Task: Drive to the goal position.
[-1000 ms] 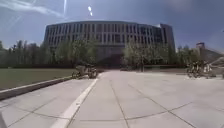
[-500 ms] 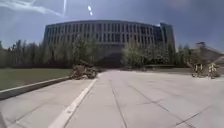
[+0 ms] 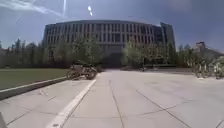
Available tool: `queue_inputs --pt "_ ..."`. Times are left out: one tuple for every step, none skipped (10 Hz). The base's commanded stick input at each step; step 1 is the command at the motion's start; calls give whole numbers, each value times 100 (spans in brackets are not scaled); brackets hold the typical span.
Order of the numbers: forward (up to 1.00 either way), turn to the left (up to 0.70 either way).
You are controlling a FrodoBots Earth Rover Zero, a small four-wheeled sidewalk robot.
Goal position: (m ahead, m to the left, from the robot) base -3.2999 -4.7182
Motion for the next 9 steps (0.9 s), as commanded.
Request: queue_inputs --pt "70 11" --pt "70 2" --pt "70 1" --pt "70 1" --pt "70 1" --pt "70 1" --pt "70 1" --pt "70 2" --pt "70 2"
